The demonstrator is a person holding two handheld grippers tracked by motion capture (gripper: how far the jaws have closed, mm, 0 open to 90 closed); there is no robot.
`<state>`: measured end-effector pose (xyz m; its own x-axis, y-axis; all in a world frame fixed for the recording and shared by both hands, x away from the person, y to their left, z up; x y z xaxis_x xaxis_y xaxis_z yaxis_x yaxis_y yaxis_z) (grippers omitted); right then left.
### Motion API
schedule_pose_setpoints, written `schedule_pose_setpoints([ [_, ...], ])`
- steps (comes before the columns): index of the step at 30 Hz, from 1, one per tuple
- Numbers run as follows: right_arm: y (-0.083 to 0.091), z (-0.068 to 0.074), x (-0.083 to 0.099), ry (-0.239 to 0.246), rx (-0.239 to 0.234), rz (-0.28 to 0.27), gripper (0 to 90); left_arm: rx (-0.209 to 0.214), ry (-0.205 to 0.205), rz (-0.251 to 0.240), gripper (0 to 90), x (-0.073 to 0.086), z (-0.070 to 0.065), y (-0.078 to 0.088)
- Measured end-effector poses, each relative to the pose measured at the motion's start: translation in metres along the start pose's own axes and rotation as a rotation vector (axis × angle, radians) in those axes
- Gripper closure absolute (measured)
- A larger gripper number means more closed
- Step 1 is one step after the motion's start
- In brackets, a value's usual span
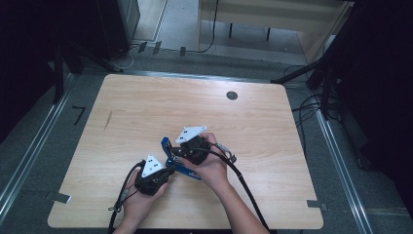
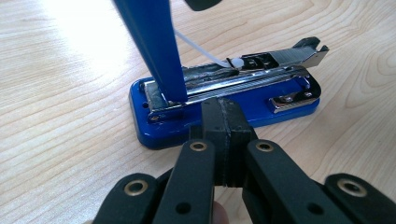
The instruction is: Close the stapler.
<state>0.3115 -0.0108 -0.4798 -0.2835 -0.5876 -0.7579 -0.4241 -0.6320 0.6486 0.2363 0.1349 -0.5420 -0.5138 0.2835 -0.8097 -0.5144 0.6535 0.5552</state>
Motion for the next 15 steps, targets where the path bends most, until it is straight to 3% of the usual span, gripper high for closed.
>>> schedule_pose_setpoints([
  [15,0.008,0.000,0.012,-0.031,0.012,-0.026,90.0,-0.004,0.006,0.024,90.0,-0.001,0.001,-0.004],
])
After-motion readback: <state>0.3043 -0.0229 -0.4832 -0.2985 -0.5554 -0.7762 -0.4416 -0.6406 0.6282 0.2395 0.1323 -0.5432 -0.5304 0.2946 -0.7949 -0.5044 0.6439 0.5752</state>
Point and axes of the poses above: each handheld gripper's, and its own axes: y roughly backward along the jaws, x roughly out of its underside, z roughly to its left, the point moved 2 cm from there along -y, roughly forward along the jaws, and after that the axes turned 9 degrees about x, right-handed, at the moved point
